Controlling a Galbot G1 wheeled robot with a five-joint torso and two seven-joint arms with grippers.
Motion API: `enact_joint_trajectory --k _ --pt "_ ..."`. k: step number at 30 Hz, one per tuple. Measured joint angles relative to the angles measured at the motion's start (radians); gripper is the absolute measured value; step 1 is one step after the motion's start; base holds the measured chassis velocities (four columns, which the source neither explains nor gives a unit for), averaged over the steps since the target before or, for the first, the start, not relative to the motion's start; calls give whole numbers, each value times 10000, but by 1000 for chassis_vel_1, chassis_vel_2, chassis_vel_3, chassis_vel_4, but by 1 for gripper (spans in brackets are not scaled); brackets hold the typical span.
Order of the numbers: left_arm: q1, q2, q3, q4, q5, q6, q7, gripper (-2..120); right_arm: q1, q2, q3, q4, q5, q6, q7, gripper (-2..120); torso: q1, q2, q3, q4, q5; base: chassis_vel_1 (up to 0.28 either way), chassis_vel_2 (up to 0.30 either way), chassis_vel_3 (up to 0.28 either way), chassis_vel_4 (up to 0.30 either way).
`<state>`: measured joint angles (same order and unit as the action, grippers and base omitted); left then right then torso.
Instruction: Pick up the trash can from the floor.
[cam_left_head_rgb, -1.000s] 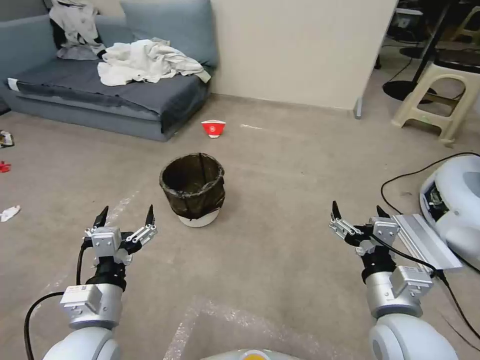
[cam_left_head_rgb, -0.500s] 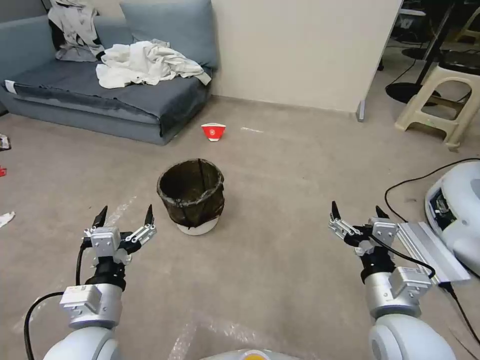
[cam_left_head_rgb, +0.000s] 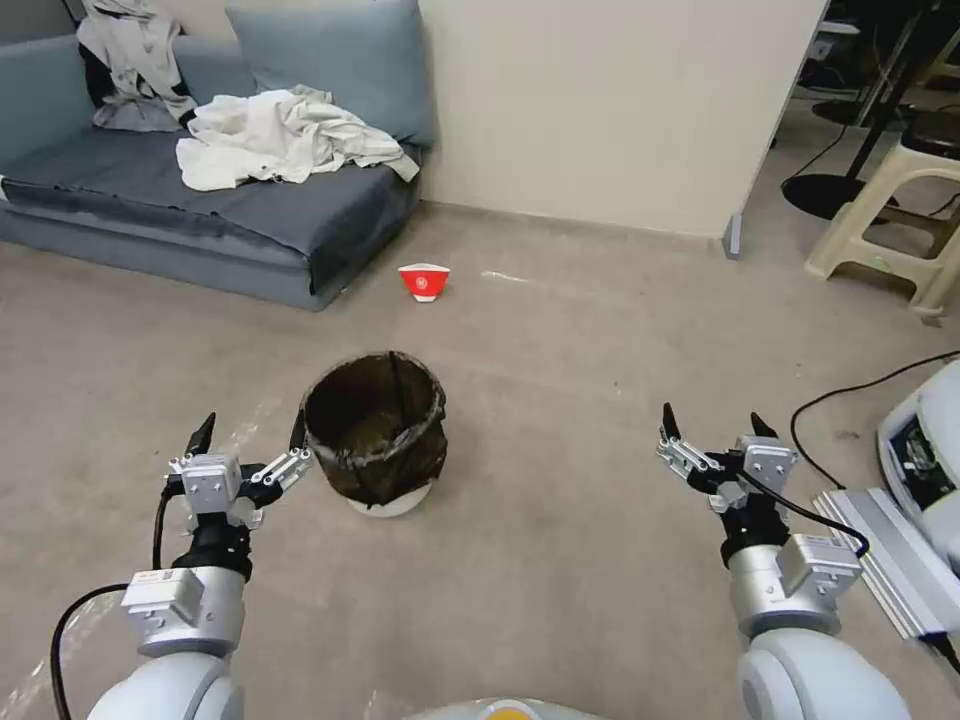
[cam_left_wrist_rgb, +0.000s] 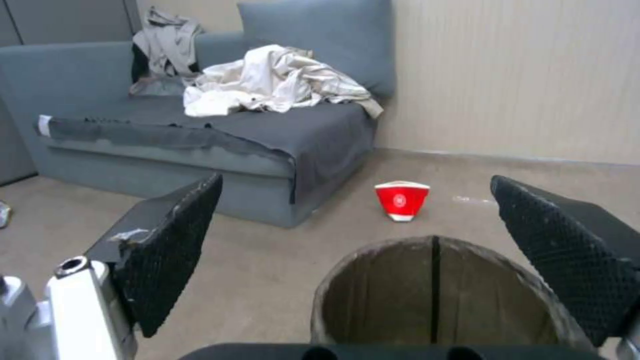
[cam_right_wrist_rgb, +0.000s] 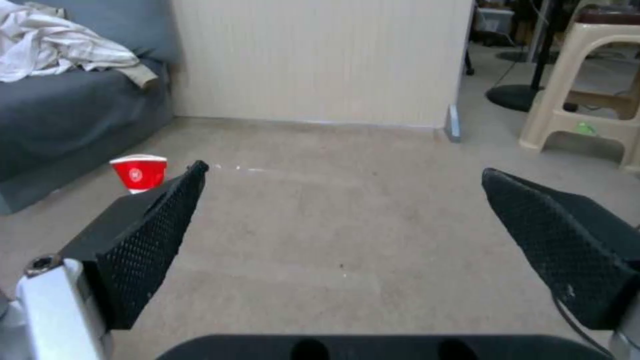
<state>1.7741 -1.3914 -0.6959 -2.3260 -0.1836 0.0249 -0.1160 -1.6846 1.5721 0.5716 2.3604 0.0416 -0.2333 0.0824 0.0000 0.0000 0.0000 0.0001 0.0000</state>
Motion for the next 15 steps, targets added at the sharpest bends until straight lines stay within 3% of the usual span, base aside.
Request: enact_joint_trajectory --k 5,7,15 --pt "-23 13 -2 56 -53 14 -4 100 7 -9 -16 -46 -6 74 -10 100 0 0 1 -1 0 -150 162 151 -155" --pt "-150 149 -46 279 -137 59 -5 100 42 -35 -6 -205 -295 530 -127 100 2 0 1 -1 0 -79 88 89 -64" --pt "-868 1113 -351 849 -1338 788 -93 100 61 -188 81 -360 137 507 -132 100 0 0 -1 -2 0 -4 6 11 -4"
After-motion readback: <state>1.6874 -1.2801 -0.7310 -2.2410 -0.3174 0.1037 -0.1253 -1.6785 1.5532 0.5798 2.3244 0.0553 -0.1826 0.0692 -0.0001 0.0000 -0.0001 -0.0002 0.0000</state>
